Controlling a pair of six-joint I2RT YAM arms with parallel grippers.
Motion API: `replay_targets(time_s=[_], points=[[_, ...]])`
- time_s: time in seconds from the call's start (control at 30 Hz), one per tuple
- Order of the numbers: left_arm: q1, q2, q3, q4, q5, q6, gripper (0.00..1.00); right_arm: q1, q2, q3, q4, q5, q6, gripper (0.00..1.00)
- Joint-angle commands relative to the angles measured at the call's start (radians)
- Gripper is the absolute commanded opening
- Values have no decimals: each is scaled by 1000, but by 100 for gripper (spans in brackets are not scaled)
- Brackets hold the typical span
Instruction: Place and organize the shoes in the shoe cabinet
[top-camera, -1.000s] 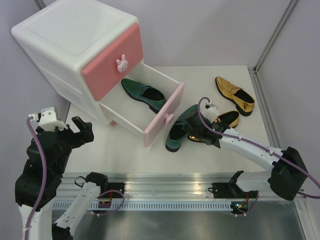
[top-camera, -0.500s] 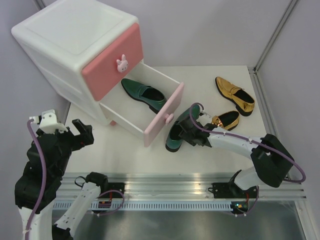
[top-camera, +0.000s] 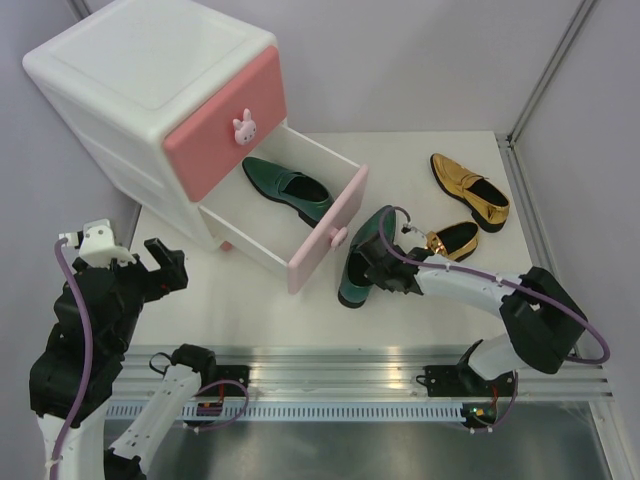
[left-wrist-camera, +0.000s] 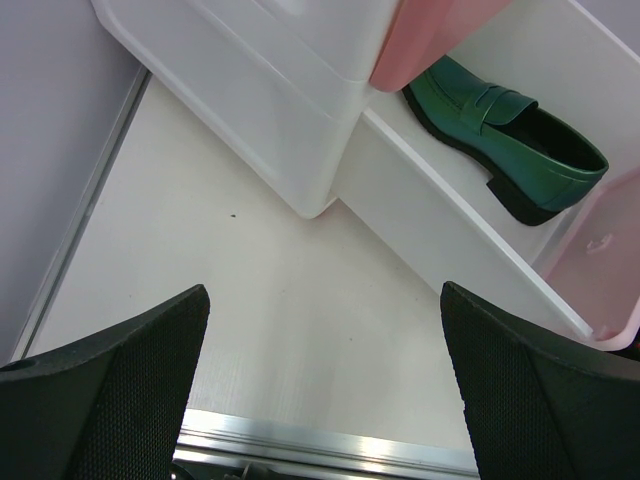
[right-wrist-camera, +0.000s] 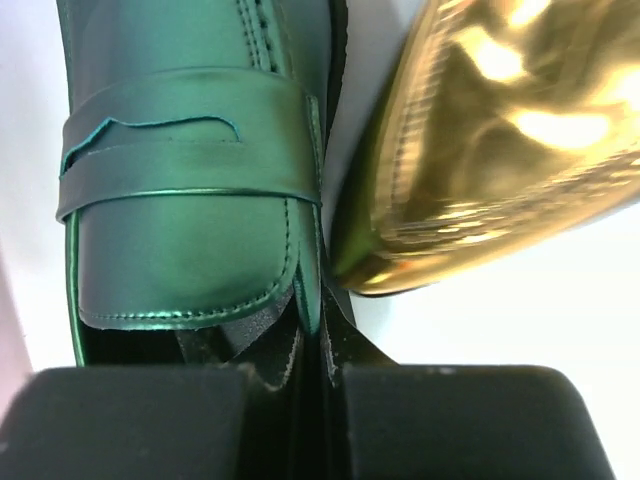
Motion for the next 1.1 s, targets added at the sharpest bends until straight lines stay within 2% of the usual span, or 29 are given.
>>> replay_targets(time_s=[0.0,0.27,0.5,0.63,0.7,0.8,0.93,1.07], points=[[-3,1,14,-10,-12,6,100,-1,-110,68,-62,136,-18,1],[-3,14,34,-7,-12,6,100,-8,-291,151,-235,380,-9,0],[-3,21,41,-3,-9,8,100,-28,-368,220,-289,485,-40,0],[-3,19,44,-3,-7,5,100,-30,-394,318,-256,578,-176,0],[-3,19,44,-4,-7,5,100,-33,-403,362,-219,592,-312,0],[-3,15,42,-4,-8,3,100,-39,-403,489,-136,568,-489,0],[-3,19,41,-3,-10,2,100,-39,-356,626,-87,438,-650,0],[-3,30,42,-3,-7,-4,100,-41,-239,766,-91,180,-698,0]])
